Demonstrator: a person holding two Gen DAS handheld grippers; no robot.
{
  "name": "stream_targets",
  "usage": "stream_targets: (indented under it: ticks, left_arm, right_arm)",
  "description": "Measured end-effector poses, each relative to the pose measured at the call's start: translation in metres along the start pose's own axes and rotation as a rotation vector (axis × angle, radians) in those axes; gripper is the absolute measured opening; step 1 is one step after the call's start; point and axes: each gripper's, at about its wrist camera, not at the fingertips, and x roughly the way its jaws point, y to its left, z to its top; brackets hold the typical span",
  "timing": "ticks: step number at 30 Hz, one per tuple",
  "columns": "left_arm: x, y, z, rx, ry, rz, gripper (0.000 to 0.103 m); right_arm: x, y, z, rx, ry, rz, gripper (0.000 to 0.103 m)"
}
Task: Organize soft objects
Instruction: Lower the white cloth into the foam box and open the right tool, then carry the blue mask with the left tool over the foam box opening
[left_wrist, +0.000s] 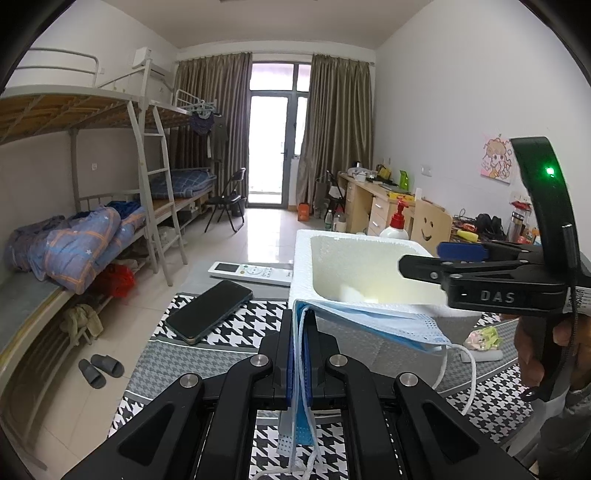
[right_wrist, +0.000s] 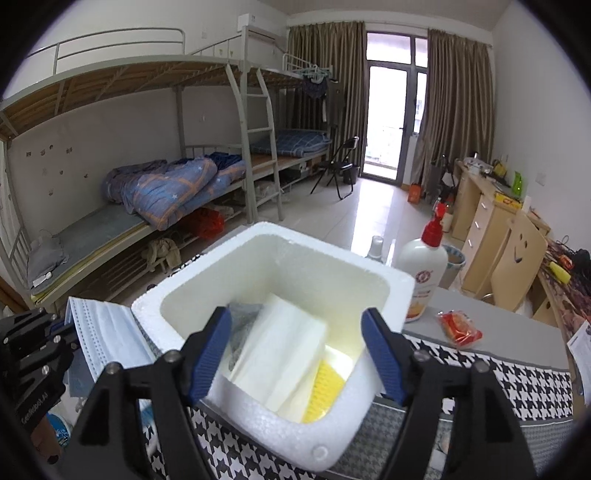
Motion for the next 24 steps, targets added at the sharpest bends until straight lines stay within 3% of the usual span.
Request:
stream_targets:
  ticks: [12,22,24]
  left_arm:
    - [-0.013,-0.005,0.005,-0.010,-0.019,0.000,0.004]
    - [-0.025,-0.017,0.012,0.005,-0.041,0.001,0.004]
    - [-0.027,-0.020,0.013,0.010,-0.047,0.002,0.004]
  right_arm:
    - [-0.038,-0.009,-0.011,0.022,-0.068,0.006,0.079]
    - [-0.061,-0.009,-0.026,0.027,-0.131,0.019,0.102]
    - [-0.064,-0.009,-0.030,0.026,-0.137,0.017,0.103]
